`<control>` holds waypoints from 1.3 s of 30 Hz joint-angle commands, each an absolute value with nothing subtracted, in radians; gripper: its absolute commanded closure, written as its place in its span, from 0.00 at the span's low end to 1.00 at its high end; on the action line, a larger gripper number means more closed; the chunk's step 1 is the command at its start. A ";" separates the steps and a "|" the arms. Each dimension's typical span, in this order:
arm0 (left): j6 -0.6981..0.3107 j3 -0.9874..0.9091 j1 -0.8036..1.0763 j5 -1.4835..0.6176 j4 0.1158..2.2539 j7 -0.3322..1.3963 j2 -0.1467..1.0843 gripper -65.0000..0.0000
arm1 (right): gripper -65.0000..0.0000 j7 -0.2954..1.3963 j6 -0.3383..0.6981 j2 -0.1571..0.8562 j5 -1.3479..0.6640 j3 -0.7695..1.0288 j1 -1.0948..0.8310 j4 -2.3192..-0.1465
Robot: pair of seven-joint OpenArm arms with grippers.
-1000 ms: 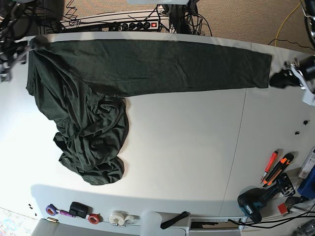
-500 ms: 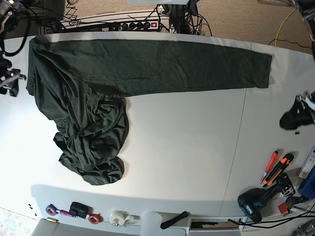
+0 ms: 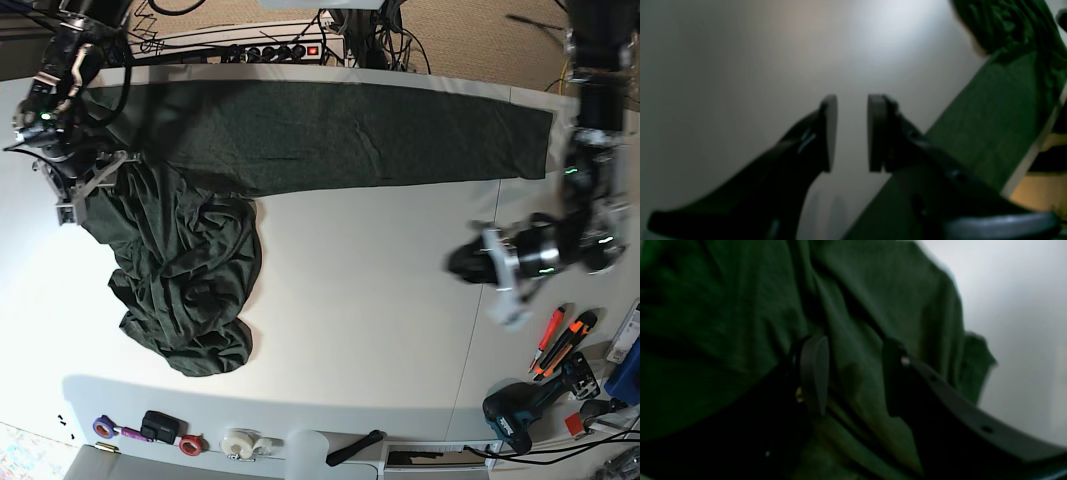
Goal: Layout the t-shirt on the table in an organized manner, then fold the t-shirt properly
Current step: 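Move the left gripper back and grasp the shirt body fabric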
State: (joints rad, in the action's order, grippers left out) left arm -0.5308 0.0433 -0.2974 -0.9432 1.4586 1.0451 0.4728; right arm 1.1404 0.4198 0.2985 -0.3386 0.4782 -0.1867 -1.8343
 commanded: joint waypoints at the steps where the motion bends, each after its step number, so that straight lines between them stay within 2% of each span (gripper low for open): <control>1: -0.526 0.062 -0.343 -0.932 1.475 1.019 0.459 0.74 | 0.60 1.114 0.389 0.320 -0.310 0.485 -0.186 -1.850; 5: -0.490 0.151 -0.387 -0.833 1.475 0.968 0.335 0.71 | 0.60 1.089 0.296 0.322 -0.231 0.500 -0.224 -1.850; 9: -0.459 0.242 -0.426 -0.697 1.472 0.904 0.216 0.64 | 0.60 1.097 0.268 0.321 -0.232 0.504 -0.276 -1.850; 14: -0.358 0.389 -0.487 -0.520 1.452 0.805 0.092 0.64 | 0.60 1.108 0.249 0.321 -0.231 0.504 -0.329 -1.850; 19: -0.312 0.503 -0.581 -0.441 1.332 0.734 -0.056 0.64 | 0.60 1.110 0.249 0.321 -0.231 0.504 -0.349 -1.849; 23: -0.310 0.554 -0.670 -0.403 1.148 0.663 -0.157 0.64 | 0.60 1.110 0.250 0.321 -0.233 0.504 -0.349 -1.849; 31: -0.332 0.669 -0.751 -0.375 0.833 0.313 -0.157 0.64 | 0.60 1.111 0.252 0.308 -0.246 0.504 -0.349 -1.847; 35: -0.432 0.679 -0.742 -0.415 0.767 0.253 -0.157 0.64 | 0.60 1.110 0.258 0.308 -0.247 0.504 -0.349 -1.847; 39: -0.491 0.679 -0.710 -0.465 0.763 0.199 -0.157 0.64 | 0.60 1.110 0.258 0.308 -0.247 0.504 -0.349 -1.847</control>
State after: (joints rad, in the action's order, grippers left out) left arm -0.4835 0.6815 -0.6815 -0.4534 0.7475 0.2222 -0.1322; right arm 1.1248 0.2581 0.2909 -0.2470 0.4965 -0.3519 -1.8324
